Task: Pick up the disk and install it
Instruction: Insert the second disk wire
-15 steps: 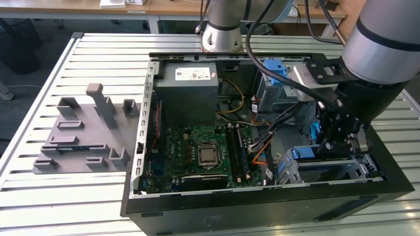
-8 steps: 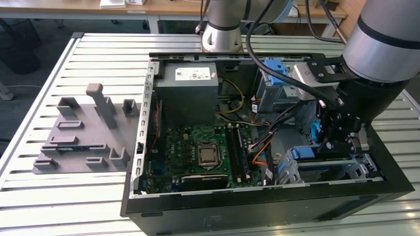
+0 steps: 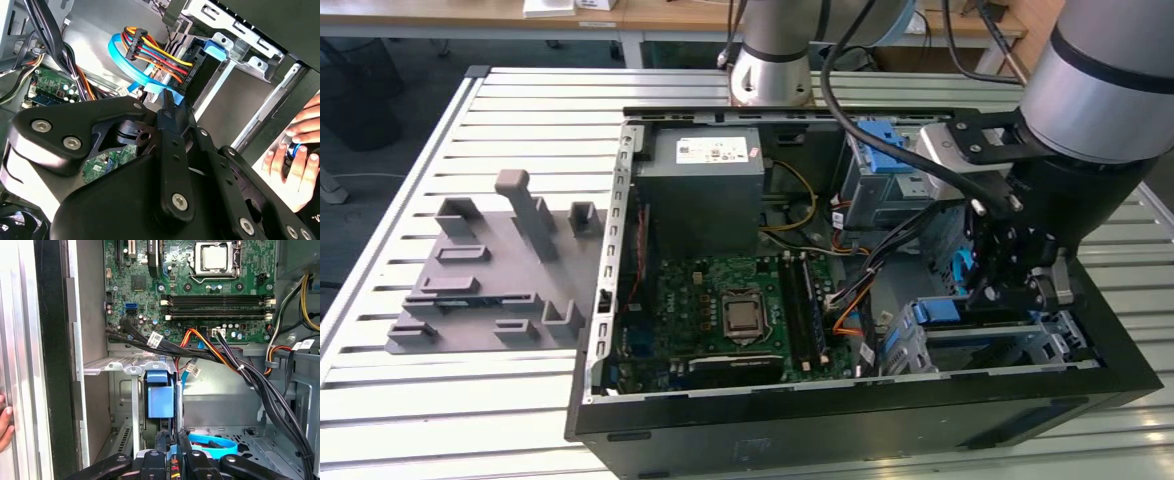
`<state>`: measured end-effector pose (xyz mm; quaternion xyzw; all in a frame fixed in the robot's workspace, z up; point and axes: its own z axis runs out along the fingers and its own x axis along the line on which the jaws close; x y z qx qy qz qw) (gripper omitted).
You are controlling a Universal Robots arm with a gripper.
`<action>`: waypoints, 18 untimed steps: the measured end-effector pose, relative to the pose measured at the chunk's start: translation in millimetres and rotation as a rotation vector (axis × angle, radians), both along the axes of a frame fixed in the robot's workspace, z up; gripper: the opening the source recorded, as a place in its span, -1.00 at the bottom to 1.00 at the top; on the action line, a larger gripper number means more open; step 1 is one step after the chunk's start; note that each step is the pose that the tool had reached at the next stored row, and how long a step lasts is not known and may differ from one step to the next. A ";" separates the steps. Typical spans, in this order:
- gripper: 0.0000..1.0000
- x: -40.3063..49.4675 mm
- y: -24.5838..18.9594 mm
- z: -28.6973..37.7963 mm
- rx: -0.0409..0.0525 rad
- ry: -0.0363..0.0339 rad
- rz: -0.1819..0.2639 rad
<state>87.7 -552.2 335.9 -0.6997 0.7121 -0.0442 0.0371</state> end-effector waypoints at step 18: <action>-0.69 0.0 0.6 7.9 0.0002 0.0000 0.000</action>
